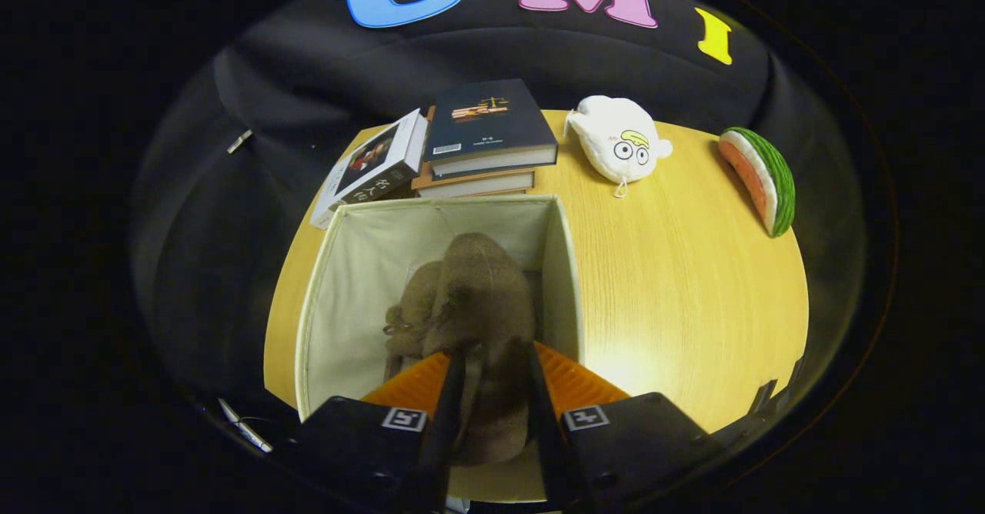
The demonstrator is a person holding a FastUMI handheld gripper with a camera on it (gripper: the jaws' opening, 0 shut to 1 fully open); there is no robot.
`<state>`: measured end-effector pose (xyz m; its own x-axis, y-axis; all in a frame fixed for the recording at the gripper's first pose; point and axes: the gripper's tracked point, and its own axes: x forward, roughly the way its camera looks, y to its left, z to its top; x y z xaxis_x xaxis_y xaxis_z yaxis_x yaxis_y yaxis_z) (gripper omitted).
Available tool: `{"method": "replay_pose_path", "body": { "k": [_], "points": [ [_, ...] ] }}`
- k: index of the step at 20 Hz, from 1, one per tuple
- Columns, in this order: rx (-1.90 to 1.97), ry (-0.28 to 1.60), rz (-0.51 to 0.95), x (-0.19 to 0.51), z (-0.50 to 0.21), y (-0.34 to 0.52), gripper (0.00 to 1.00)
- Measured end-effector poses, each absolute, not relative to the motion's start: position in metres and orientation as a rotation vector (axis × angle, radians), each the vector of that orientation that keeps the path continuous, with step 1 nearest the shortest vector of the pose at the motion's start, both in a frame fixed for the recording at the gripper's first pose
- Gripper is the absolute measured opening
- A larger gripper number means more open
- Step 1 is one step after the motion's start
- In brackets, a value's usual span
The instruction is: Open the storage box then place both shoes into the box .Put the left shoe in first, then the right shoe, with the right side of both shoes facing outward in a uniform manner.
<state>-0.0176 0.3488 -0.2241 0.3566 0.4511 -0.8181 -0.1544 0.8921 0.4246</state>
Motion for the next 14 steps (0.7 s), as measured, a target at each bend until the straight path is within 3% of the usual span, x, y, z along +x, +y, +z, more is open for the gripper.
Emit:
{"method": "replay_pose_path", "body": {
  "k": [3,14],
  "points": [
    [0.298,1.106,0.418,-0.017,-0.207,0.348,0.98],
    [0.296,1.036,0.371,-0.015,-0.192,0.264,0.99]
  ]
}}
